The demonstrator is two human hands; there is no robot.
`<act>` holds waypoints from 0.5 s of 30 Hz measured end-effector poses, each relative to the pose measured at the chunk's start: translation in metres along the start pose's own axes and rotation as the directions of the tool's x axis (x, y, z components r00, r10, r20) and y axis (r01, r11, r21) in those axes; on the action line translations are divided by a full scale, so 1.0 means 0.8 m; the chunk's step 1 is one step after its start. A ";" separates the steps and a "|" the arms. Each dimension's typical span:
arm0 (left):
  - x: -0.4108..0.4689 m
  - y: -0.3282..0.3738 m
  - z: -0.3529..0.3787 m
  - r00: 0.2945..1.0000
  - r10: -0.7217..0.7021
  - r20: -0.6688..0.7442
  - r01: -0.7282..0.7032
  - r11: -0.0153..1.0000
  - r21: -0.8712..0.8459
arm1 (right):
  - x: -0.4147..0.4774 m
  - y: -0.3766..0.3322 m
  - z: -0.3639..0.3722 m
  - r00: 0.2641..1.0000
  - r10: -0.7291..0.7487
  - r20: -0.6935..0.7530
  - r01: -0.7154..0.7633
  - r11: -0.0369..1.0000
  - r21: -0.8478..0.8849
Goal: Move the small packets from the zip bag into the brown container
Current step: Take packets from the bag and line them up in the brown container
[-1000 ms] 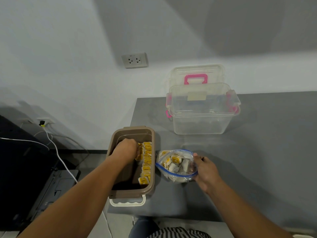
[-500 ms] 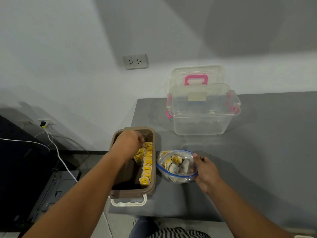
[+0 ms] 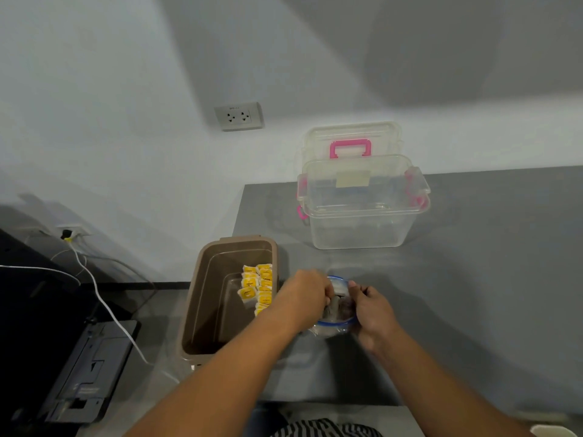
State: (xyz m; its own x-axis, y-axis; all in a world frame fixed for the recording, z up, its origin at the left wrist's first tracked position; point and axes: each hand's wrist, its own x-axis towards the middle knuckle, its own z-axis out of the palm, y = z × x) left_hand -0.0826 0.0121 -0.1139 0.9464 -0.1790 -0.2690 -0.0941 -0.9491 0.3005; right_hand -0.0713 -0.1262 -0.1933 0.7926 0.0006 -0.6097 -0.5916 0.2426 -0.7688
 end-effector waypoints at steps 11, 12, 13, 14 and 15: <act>0.018 0.000 0.031 0.993 -0.119 0.022 0.118 0.992 0.042 | -0.001 0.006 -0.018 0.998 0.013 0.068 -0.013 1.000 0.000; 0.018 0.000 0.032 0.993 -0.118 0.000 0.118 0.993 0.008 | 0.000 0.007 -0.019 0.997 0.011 0.072 -0.011 1.000 0.009; 0.017 0.000 0.033 0.992 -0.122 -0.011 0.121 0.992 -0.032 | 0.000 0.008 -0.019 0.997 0.009 0.070 -0.010 1.000 0.020; 0.016 0.001 0.034 0.992 -0.127 -0.006 0.127 0.990 -0.058 | 0.000 0.008 -0.020 0.998 0.009 0.065 -0.011 0.999 0.032; 0.016 0.003 0.035 0.991 -0.134 0.009 0.134 0.989 -0.068 | 0.000 0.008 -0.020 0.998 0.011 0.062 -0.014 0.999 0.045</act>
State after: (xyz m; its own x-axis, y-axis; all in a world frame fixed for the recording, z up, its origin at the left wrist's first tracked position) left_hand -0.0794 0.0002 -0.1420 0.9475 -0.0529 -0.3153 0.0549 -0.9446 0.3236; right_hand -0.0770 -0.1400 -0.2013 0.7934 0.0633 -0.6054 -0.5956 0.2860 -0.7506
